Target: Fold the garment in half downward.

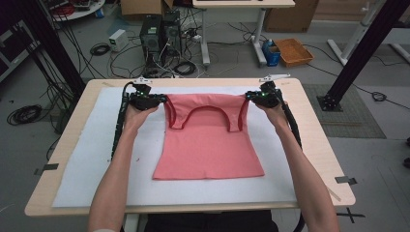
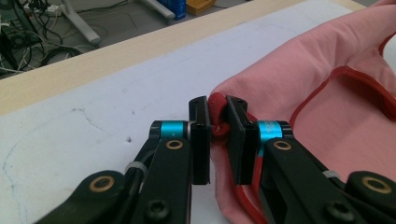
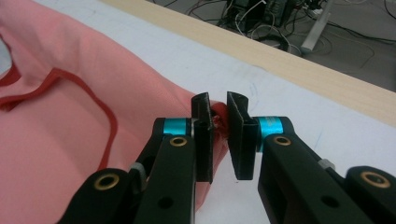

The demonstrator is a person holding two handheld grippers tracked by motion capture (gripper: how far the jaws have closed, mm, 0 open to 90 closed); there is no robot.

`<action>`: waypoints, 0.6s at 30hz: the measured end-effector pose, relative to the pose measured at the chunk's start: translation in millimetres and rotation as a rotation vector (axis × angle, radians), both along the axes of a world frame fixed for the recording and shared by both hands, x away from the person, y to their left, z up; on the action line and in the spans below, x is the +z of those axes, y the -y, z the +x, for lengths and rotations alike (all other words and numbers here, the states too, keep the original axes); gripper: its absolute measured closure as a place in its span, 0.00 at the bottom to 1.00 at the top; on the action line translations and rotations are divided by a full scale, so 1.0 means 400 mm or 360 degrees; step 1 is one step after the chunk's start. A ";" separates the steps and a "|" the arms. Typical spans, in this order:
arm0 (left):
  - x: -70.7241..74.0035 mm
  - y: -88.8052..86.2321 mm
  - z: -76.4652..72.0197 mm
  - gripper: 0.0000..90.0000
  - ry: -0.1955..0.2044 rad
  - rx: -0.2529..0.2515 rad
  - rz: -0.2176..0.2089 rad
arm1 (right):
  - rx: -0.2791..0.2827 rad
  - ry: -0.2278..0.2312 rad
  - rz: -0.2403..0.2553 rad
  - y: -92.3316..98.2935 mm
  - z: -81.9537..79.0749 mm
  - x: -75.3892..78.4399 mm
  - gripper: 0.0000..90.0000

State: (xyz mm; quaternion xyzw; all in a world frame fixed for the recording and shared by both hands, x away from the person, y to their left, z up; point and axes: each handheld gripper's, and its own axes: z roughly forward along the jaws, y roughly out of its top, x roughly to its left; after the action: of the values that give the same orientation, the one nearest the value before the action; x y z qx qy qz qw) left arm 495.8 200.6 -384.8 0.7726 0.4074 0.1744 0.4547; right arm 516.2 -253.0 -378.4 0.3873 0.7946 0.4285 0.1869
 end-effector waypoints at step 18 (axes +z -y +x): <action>-0.078 -0.004 -0.177 0.89 -0.0051 -0.0179 0.0055 | 0.0200 -0.0066 -0.0056 0.027 -0.179 -0.073 0.91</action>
State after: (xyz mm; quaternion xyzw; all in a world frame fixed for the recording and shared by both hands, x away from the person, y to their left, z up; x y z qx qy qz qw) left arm 424.8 202.4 -415.8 0.8046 0.3674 0.1432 0.4439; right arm 444.6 -263.6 -407.8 0.3421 0.8285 0.4173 0.1498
